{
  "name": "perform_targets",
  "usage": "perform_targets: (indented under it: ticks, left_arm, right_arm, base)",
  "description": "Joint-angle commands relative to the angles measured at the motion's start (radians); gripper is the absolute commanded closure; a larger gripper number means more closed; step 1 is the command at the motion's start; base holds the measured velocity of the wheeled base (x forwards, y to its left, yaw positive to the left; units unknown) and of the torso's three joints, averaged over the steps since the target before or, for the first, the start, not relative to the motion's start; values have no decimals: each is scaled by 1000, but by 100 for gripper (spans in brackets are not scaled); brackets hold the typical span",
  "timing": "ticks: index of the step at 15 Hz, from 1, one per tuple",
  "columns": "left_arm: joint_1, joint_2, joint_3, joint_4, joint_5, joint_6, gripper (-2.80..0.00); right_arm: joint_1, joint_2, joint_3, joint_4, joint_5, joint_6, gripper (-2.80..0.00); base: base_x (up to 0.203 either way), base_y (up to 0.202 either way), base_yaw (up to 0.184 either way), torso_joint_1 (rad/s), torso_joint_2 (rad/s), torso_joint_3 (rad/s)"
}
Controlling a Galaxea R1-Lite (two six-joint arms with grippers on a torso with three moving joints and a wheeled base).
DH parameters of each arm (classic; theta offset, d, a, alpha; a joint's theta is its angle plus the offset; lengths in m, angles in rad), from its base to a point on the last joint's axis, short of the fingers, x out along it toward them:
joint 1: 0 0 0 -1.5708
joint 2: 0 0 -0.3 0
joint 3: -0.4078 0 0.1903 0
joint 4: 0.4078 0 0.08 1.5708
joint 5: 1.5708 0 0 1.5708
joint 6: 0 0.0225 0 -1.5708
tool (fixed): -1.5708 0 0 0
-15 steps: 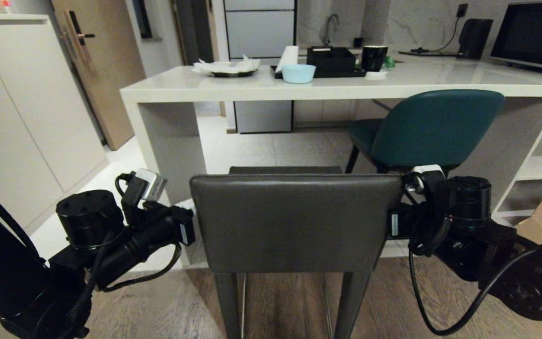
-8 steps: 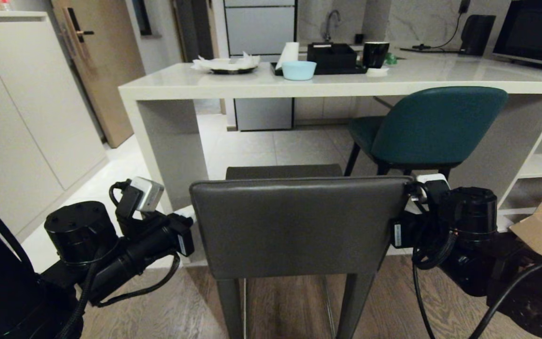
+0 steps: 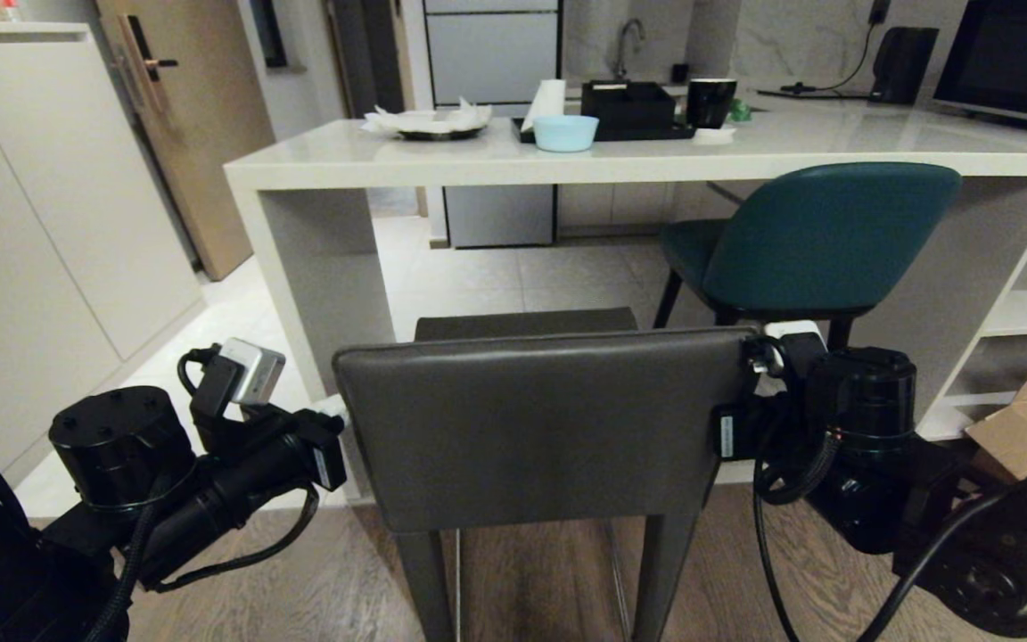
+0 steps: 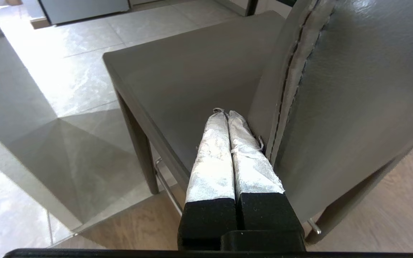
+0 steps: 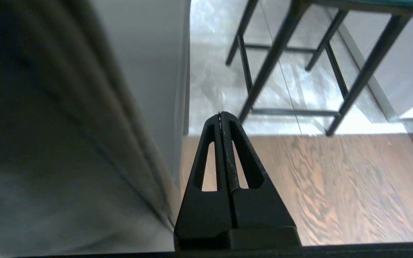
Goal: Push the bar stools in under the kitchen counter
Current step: Push the gray chair back under the dining table
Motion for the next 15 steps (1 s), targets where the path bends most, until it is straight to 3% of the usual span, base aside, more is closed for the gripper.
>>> perform_targets:
  ticks: [1,5,10,15]
  left_arm:
    - [1,-2,0,-10,-8,-1,0]
    - [-2,13,-5,-10,-7,0,0]
    - [-14,45,-17,-10,-6,1,0]
    - [33,117,-113,-9,15,3,0]
  right_arm:
    - [18,42,-13,-25,3,-6,0]
    - [10,62,-23,-27,4,-5,0]
    - [-150,74,-23,-25,11,-7,0]
    - [-110,62,-10,-27,12,-4,0]
  base:
    - [0,0,0,0,0,0]
    - [0,0,0,0,0,0]
    - [0,0,0,0,0,0]
    - [0,0,0,0,0,0]
